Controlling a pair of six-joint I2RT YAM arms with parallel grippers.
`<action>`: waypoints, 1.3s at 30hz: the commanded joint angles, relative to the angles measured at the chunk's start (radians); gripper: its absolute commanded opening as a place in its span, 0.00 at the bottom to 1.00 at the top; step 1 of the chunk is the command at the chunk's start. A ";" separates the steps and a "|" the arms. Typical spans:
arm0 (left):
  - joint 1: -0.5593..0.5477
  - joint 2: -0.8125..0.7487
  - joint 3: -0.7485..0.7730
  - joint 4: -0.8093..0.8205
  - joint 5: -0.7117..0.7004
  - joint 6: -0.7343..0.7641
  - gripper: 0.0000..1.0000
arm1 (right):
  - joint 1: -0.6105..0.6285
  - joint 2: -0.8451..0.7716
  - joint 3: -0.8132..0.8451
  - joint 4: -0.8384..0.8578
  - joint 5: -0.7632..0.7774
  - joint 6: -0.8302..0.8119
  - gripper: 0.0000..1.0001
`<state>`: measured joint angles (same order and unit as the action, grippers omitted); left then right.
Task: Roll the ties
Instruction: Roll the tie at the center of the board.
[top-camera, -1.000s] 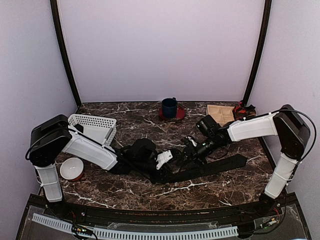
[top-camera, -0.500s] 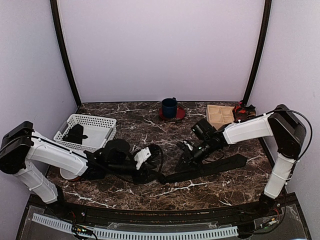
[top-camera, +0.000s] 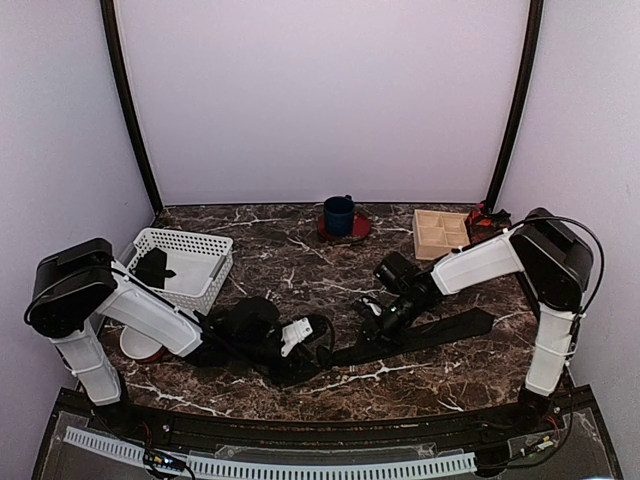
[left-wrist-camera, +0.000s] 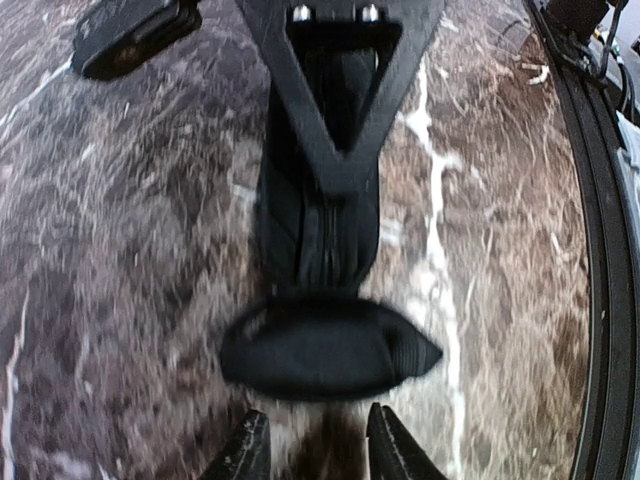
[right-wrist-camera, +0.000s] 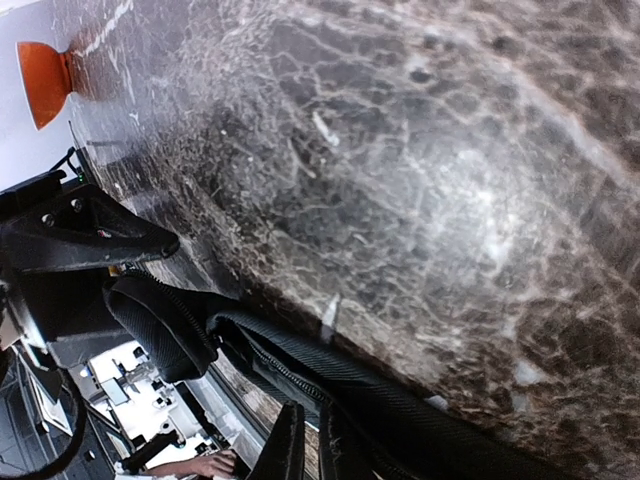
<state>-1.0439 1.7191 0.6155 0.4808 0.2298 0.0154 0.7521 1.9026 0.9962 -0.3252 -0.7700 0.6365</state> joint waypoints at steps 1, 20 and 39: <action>-0.005 0.038 0.094 0.026 0.041 0.010 0.35 | 0.008 0.022 0.009 -0.035 0.046 -0.026 0.08; -0.007 0.155 0.210 0.042 0.068 0.012 0.35 | -0.022 -0.103 0.007 0.073 -0.062 0.039 0.42; -0.007 0.184 0.232 0.026 0.075 -0.016 0.35 | 0.013 0.005 0.066 -0.013 0.017 -0.028 0.23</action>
<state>-1.0439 1.8927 0.8196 0.5167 0.2955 0.0105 0.7567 1.8893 1.0485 -0.3111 -0.7837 0.6361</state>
